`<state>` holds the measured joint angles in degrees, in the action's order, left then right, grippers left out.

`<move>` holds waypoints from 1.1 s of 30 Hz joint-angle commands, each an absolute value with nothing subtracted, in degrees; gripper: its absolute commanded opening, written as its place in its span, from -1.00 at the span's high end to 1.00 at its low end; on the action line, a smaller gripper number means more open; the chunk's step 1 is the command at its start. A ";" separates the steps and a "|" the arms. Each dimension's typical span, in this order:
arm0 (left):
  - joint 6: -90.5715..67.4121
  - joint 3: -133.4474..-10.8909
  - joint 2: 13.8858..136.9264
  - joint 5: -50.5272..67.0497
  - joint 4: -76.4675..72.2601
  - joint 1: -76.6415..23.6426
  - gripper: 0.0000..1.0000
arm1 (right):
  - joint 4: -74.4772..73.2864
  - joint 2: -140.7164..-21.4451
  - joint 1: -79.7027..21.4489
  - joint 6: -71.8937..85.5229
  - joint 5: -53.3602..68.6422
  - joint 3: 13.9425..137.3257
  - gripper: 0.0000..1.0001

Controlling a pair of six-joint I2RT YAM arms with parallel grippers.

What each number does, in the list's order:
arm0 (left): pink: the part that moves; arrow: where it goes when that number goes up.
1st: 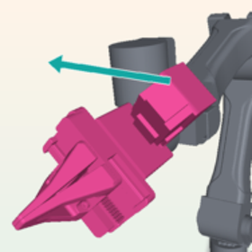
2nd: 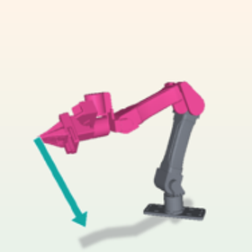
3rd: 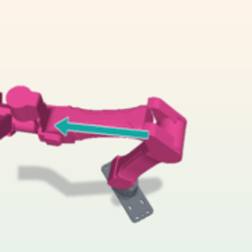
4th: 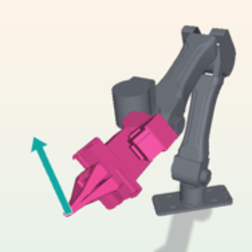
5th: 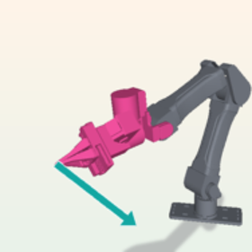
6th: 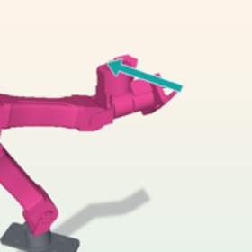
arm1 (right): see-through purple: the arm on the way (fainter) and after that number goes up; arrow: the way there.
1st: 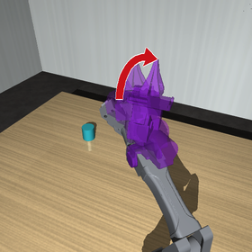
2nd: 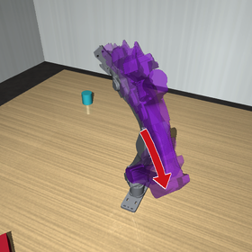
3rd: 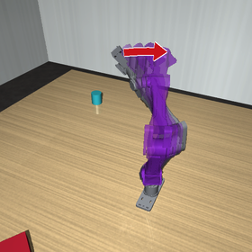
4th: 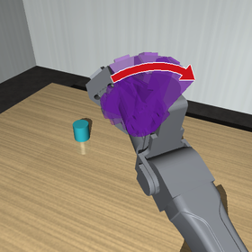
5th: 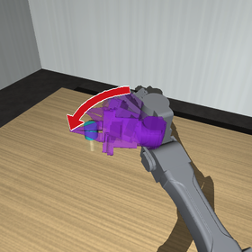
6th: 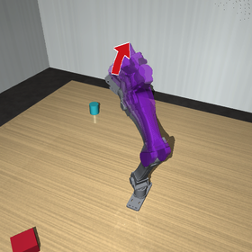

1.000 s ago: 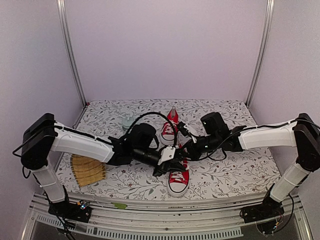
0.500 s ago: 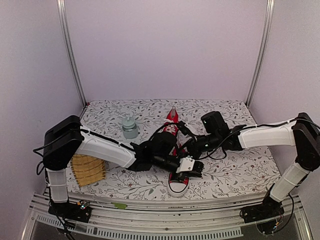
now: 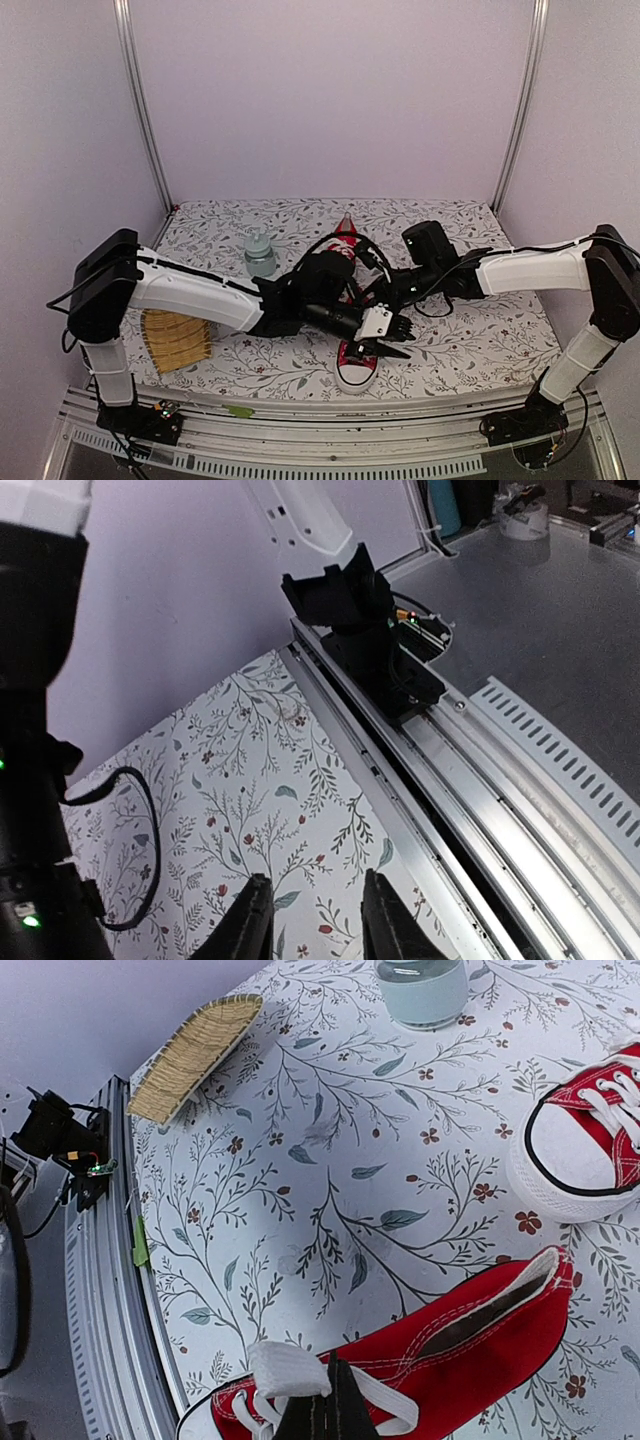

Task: Tie the shoes
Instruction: Wrap the half-tied shoelace around a loop with the shoelace, then pass from the right arm to the left

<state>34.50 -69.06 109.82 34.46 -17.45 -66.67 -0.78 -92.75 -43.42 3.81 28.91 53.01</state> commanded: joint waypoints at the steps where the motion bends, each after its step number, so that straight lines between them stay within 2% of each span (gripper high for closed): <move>1: 33.62 -66.32 102.94 36.71 -19.03 -67.04 0.40 | -1.60 -93.81 -43.29 2.56 29.50 54.22 0.99; 11: 28.03 -51.59 88.84 35.30 -23.10 -59.12 0.47 | -1.49 -94.32 -43.28 1.59 30.20 54.40 0.99; 14: 24.04 -44.54 86.36 34.45 -30.10 -55.78 0.47 | -1.83 -95.25 -43.25 1.63 30.55 54.64 0.99; 18: 19.49 -36.21 86.48 30.10 -41.01 -51.90 0.44 | -1.10 -95.25 -43.29 1.57 30.69 54.44 0.99; 22: 18.42 -33.38 91.10 26.34 -48.50 -49.70 0.39 | 0.25 -95.45 -43.27 1.57 30.63 54.31 0.99; 24: 18.02 -32.85 94.07 26.30 -52.02 -49.28 0.30 | -0.01 -96.14 -43.30 1.30 30.58 54.92 0.99; 30: 16.30 -32.05 101.20 30.52 -61.64 -48.58 -0.25 | 0.10 -96.25 -43.24 1.53 30.71 55.41 0.99; 33: 17.08 -33.61 104.42 33.54 -62.29 -48.35 -0.33 | 0.02 -96.07 -43.24 1.49 30.58 55.42 0.99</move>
<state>17.45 -32.82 101.27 29.36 -55.02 -49.41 -1.02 -95.85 -43.42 1.89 29.78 54.00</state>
